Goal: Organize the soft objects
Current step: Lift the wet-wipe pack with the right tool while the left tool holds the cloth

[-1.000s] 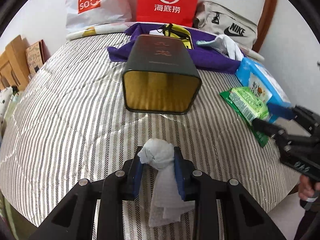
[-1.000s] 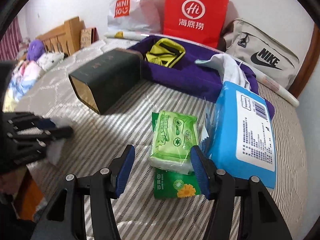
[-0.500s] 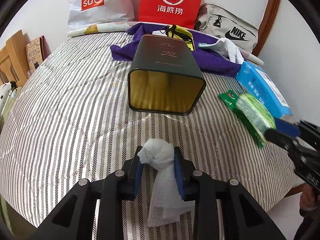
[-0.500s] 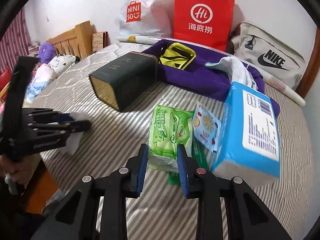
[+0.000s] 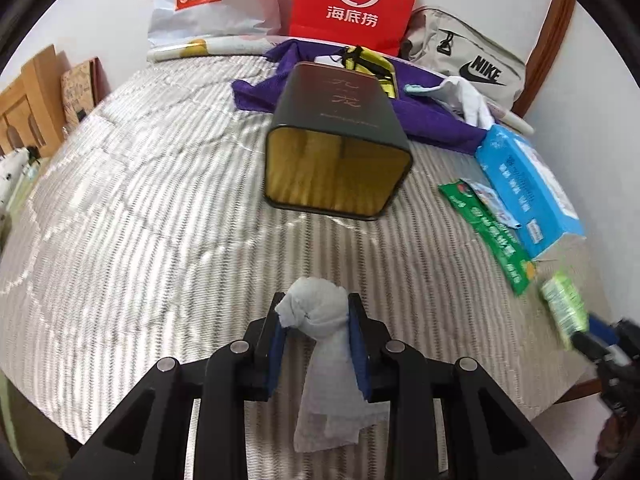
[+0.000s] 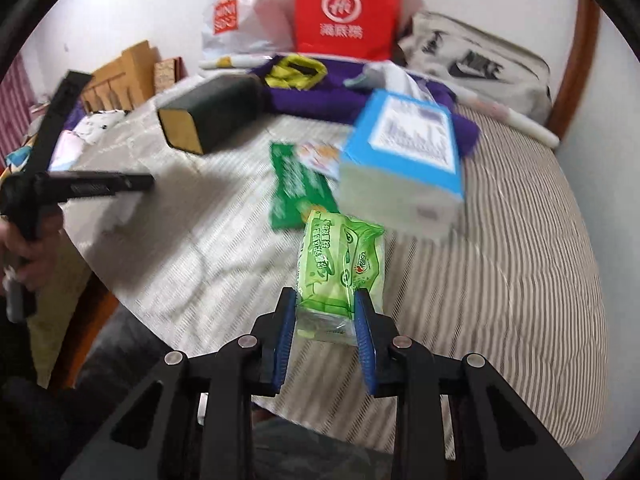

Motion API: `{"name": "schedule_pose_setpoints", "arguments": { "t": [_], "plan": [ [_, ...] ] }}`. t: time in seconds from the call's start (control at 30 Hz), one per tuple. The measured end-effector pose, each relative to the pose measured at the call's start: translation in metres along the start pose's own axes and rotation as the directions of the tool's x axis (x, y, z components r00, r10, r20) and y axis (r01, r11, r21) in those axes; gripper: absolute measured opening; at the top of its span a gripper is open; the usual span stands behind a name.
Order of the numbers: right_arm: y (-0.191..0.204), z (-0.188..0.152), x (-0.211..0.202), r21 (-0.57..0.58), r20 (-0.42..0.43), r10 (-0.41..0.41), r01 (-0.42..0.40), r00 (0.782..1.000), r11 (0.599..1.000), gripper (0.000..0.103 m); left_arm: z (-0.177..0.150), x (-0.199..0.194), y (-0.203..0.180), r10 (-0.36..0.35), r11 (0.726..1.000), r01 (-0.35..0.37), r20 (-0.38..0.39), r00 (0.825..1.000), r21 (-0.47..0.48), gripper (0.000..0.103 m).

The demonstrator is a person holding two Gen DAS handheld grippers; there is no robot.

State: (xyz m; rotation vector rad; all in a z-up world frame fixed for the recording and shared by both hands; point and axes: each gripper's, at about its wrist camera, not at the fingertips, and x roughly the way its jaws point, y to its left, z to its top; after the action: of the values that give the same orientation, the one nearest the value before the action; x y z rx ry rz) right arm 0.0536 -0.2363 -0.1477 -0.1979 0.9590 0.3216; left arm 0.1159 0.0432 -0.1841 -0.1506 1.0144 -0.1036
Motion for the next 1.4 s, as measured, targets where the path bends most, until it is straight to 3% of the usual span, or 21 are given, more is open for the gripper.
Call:
{"name": "schedule_pose_setpoints", "arguments": {
  "t": [0.2,0.27,0.3,0.33,0.63,0.8,0.87,1.4],
  "plan": [
    [-0.008,-0.007,0.005,0.03,0.007,0.004,-0.004,1.0,1.0,0.039,-0.001,0.002,-0.007,0.024,1.0,-0.024,0.007,1.0,0.019,0.029],
    [-0.01,-0.007,0.001,0.038,0.035,0.004,-0.005,0.999,0.999,0.051,-0.001,0.001,-0.004,0.009,1.0,-0.009,0.008,1.0,0.002,0.029],
    [-0.012,-0.007,0.0,0.046,0.046,0.007,-0.01,0.999,0.999,0.065,-0.001,0.001,-0.003,-0.002,1.0,0.002,0.008,1.0,-0.005,0.029],
    [-0.013,-0.006,0.001,0.056,0.055,0.004,-0.007,0.998,0.998,0.068,-0.001,0.001,-0.002,-0.006,1.0,0.006,0.007,1.0,-0.005,0.029],
    [-0.029,0.003,0.039,0.158,0.011,0.025,-0.026,1.0,0.987,0.068,0.001,0.002,-0.002,-0.029,0.999,0.029,0.002,1.0,0.032,0.033],
    [-0.025,0.006,0.044,0.14,0.034,-0.02,0.015,0.999,0.99,0.064,0.0,0.004,-0.011,-0.001,0.997,-0.001,0.018,1.0,0.074,0.037],
    [-0.025,0.006,0.043,0.138,0.039,-0.05,0.044,0.998,0.99,0.053,-0.001,0.005,-0.012,0.019,0.996,-0.022,0.033,0.999,0.082,0.031],
    [-0.033,0.012,0.023,0.165,0.027,0.007,-0.012,1.0,0.986,0.05,0.017,-0.02,0.0,-0.032,0.998,0.029,0.064,0.997,0.048,0.027]
  ]
}}
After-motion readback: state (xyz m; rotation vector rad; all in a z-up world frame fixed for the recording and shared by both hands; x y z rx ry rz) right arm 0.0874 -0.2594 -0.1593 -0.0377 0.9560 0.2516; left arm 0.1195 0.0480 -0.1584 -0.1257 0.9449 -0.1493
